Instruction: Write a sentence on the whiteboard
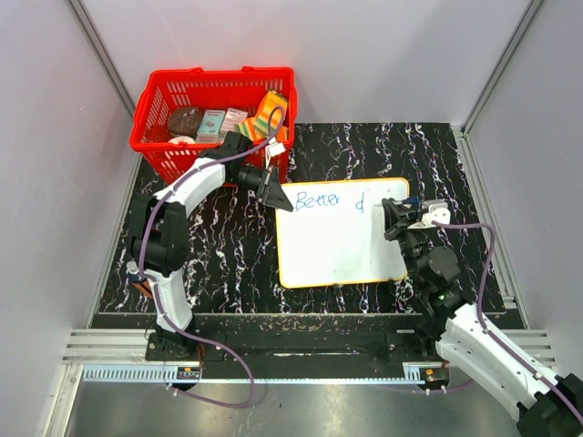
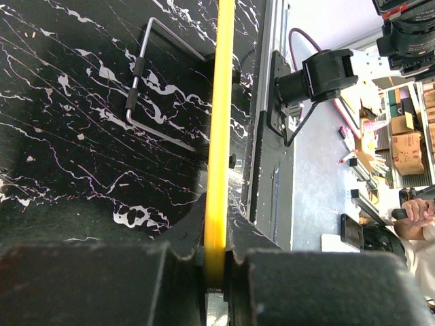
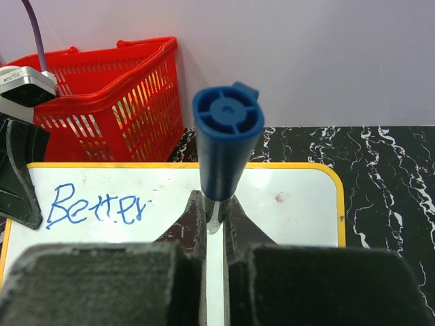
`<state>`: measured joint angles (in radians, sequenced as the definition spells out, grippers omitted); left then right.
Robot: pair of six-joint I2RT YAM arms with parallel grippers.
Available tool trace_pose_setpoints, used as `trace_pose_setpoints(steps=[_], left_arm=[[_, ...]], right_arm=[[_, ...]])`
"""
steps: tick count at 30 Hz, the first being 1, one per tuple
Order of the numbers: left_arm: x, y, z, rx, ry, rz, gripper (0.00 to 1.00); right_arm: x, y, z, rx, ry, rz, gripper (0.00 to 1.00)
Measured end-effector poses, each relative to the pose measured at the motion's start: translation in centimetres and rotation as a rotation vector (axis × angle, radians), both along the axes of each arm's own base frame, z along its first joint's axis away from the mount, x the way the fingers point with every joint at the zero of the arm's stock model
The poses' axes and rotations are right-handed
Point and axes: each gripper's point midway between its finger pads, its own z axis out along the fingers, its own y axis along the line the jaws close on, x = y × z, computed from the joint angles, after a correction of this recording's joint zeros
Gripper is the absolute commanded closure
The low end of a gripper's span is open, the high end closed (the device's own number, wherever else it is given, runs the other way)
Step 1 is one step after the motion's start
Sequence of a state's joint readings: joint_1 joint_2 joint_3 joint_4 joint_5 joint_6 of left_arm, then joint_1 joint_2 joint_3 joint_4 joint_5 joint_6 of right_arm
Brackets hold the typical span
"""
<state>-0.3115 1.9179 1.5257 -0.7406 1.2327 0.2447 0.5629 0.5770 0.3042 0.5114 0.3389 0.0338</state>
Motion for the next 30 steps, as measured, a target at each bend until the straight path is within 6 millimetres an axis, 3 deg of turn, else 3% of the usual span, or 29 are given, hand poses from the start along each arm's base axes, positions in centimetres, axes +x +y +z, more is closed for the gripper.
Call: trace_pose_setpoints(steps=[12,30], left_arm=[[-0.1,0.0,-0.1,0.007,0.007,0.002,1.00],[-0.1,-0.2,0.1,0.010,0.001,-0.003,1.00]], right_arm=[[2.5,1.0,-2.1,-0.044,0.024,-0.026,1.00],[3.4,0.2,-2.1,-0.019,0.015,-0.098,1.00]])
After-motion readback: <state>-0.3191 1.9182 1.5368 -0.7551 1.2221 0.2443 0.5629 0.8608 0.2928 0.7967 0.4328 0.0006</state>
